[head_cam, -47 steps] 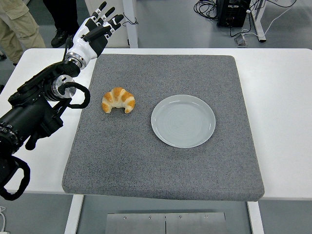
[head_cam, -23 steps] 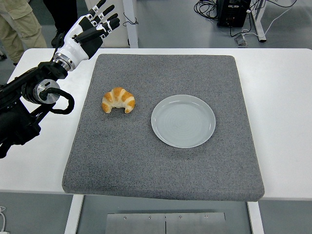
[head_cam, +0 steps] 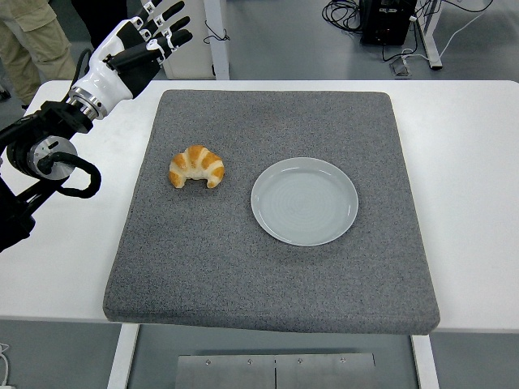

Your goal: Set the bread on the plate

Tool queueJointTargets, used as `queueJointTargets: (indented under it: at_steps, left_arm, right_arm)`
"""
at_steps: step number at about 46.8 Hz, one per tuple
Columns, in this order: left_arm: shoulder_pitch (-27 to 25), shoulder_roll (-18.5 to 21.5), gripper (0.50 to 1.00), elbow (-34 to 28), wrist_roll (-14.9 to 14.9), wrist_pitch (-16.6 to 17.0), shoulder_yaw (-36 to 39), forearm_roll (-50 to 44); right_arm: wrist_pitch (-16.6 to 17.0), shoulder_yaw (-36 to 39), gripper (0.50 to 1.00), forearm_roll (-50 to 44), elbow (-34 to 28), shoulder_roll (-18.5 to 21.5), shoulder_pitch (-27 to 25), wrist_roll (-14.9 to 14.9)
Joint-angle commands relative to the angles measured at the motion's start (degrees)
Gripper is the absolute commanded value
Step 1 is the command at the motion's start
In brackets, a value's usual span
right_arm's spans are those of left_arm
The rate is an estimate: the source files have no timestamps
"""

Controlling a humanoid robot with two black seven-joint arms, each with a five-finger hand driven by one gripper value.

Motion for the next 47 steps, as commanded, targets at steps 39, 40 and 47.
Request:
queueJointTargets:
  at_steps: [39, 40, 47]
  left_arm:
    - [0.88, 10.23, 0.975, -14.56, 0.82, 18.79, 10.62, 36.46]
    - [0.88, 10.49, 0.975, -14.91, 1.09, 19.41, 11.06, 37.51]
    - [0.88, 11.99, 0.975, -15.71, 5.04, 21.08, 12.91, 42.87]
  right_arm:
    - [0.0, 0.0, 1.0, 0.0, 0.0, 0.0, 0.0, 0.0]
    - [0.0, 0.0, 1.0, 0.0, 0.0, 0.0, 0.0, 0.0]
    - [0.0, 0.0, 1.0, 0.0, 0.0, 0.0, 0.0, 0.0]
